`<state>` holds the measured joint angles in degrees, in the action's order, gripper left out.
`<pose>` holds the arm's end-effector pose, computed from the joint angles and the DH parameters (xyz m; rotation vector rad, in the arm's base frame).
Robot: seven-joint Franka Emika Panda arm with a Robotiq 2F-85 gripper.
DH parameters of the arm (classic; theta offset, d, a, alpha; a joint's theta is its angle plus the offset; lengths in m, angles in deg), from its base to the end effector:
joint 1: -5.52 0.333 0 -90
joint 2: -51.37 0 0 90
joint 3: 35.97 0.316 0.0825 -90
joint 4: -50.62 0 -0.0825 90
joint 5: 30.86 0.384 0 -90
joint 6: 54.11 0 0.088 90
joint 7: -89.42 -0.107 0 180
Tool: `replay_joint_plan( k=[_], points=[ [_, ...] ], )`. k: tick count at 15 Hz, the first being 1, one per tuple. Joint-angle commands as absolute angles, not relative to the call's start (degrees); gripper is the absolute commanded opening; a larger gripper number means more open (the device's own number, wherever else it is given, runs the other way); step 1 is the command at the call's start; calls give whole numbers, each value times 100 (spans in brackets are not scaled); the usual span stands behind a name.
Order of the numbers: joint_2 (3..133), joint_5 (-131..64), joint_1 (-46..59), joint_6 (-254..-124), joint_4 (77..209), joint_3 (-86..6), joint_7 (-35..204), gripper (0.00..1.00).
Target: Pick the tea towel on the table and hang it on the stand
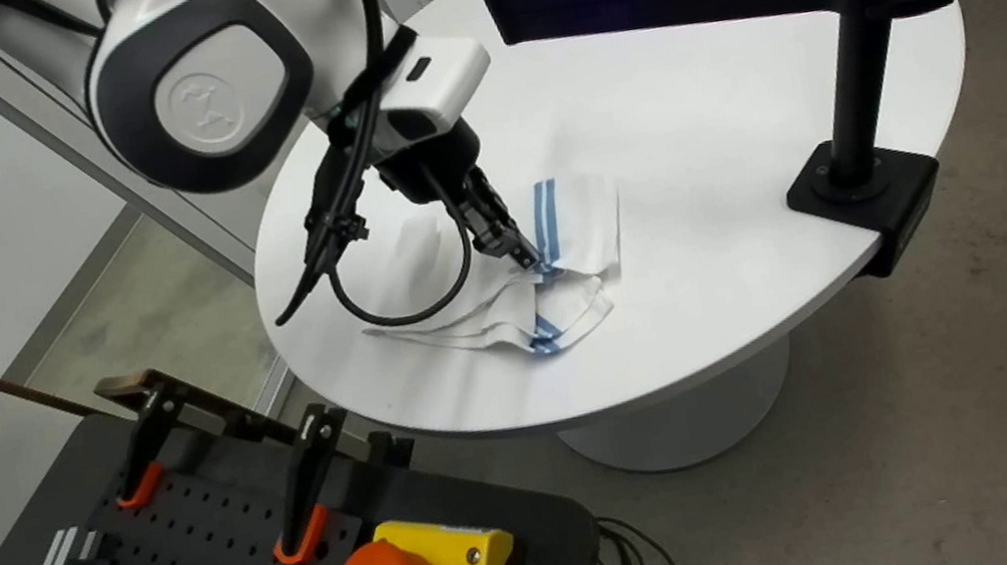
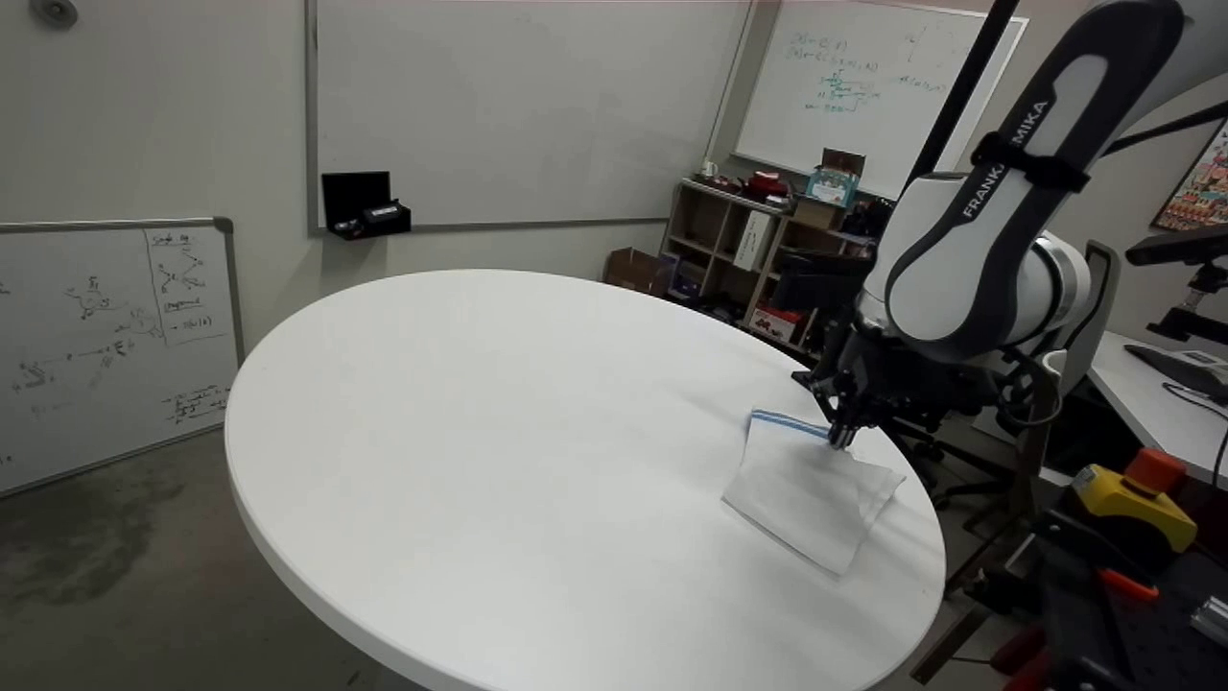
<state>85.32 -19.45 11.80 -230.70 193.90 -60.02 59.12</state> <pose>0.4109 -0.1784 0.0898 2.5974 -1.3668 0.1213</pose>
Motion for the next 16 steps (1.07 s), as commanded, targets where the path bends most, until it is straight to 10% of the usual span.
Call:
replay_joint_plan(
  k=[1, 16],
  points=[
    [8199, -1662, 1119, -22922, 19384, -5914, 6032, 0],
    [4260, -1803, -82, -20787, 20131, -5151, 6785, 0]
  ],
)
